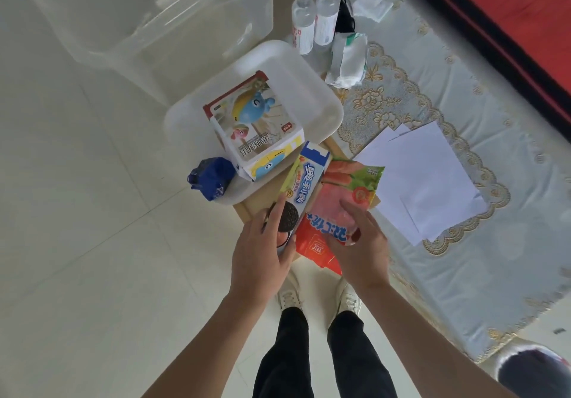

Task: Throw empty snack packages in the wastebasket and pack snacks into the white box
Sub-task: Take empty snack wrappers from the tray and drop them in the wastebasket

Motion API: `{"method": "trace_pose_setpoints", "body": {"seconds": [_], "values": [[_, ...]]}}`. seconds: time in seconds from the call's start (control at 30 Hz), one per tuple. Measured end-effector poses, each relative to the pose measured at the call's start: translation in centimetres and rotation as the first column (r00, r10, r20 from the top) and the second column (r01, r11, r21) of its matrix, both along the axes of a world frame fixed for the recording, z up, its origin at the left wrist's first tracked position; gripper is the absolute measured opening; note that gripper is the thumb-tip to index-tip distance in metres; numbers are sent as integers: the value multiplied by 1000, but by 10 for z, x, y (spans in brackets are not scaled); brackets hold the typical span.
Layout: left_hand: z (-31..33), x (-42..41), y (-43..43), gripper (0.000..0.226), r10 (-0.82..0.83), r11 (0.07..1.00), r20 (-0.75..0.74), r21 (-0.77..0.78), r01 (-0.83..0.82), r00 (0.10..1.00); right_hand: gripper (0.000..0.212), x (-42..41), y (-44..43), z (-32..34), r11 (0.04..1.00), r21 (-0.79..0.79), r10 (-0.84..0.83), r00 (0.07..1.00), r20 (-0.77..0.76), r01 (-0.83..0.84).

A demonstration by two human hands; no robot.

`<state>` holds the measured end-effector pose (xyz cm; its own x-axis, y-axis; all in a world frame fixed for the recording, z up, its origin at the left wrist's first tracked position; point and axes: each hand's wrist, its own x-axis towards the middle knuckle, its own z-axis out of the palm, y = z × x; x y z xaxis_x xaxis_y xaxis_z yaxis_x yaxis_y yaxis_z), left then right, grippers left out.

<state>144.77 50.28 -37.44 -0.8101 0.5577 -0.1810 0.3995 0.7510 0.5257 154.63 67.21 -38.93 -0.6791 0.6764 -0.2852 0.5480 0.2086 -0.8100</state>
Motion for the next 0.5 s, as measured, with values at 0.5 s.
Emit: {"method": "trace_pose_setpoints", "body": {"seconds": [0.5], "values": [[94,18,13,78,-7,1000,-115,22,10,993,68,19,45,98,991,84,112,984,-141,-101]]}}
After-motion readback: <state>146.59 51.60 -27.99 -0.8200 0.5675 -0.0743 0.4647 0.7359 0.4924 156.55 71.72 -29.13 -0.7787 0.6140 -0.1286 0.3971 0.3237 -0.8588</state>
